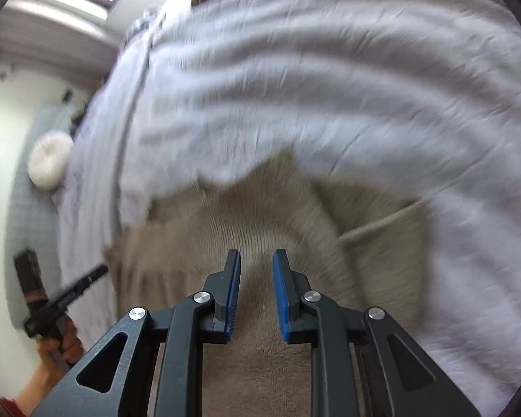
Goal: Fold small clothes
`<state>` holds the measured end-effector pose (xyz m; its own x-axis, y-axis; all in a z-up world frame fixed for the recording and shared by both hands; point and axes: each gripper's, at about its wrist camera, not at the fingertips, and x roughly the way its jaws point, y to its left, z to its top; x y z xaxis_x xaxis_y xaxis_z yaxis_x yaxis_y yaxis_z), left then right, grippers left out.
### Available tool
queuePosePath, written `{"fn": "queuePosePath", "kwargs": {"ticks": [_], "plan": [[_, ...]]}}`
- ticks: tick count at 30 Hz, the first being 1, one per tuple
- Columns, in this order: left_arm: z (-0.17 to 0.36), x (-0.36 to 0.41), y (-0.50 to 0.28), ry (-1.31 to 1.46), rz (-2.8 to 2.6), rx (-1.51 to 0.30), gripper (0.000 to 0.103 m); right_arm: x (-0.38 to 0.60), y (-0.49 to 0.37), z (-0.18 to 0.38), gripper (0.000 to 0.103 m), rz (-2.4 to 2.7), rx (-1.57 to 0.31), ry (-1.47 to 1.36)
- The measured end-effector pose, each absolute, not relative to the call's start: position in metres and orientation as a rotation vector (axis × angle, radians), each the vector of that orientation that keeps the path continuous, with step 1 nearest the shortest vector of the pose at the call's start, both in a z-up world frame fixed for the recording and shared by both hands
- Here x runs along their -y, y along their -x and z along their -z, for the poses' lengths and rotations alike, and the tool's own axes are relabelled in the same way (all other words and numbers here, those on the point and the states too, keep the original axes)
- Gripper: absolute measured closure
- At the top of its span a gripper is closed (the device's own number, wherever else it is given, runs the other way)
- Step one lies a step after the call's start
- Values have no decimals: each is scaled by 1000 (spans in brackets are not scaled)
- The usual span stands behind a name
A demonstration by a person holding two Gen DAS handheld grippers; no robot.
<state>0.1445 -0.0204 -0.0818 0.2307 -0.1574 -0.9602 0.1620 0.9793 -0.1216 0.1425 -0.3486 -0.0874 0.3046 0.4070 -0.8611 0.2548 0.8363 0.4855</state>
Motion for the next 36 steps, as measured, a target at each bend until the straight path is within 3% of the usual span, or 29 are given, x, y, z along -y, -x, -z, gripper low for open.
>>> {"fn": "queuePosePath", "kwargs": {"ticks": [3, 7, 10, 13, 22, 23, 24, 25, 26, 32, 36], "plan": [[107, 10, -144, 9, 149, -1357, 95, 340, -144, 115, 87, -47, -1321, -583], [101, -15, -140, 48, 137, -1354, 95, 365, -137, 115, 92, 19, -1275, -634], [93, -31, -130, 33, 108, -1364, 95, 384, -132, 109, 92, 58, -1272, -637], [86, -42, -119, 10, 94, -1367, 95, 396, -122, 100, 84, 119, -1280, -635], [73, -65, -56, 63, 112, -1437, 95, 392, -70, 83, 82, 91, -1276, -736], [73, -65, -51, 68, 110, -1443, 92, 389, -66, 83, 78, 85, -1277, -744], [75, -66, -43, 75, 102, -1453, 78, 382, -57, 81, 76, 73, -1282, -756], [73, -65, -36, 79, 91, -1457, 27, 376, -53, 80, 71, 64, -1287, -764], [72, -66, -31, 77, 64, -1452, 0, 370, -47, 78, 68, 54, -1290, -771], [60, -63, -10, 85, 60, -1430, 0, 335, -19, 77, 60, -17, -1320, -814], [58, -76, 5, 233, 81, -1474, 0, 324, 8, 86, 58, -24, -1357, -888]]}}
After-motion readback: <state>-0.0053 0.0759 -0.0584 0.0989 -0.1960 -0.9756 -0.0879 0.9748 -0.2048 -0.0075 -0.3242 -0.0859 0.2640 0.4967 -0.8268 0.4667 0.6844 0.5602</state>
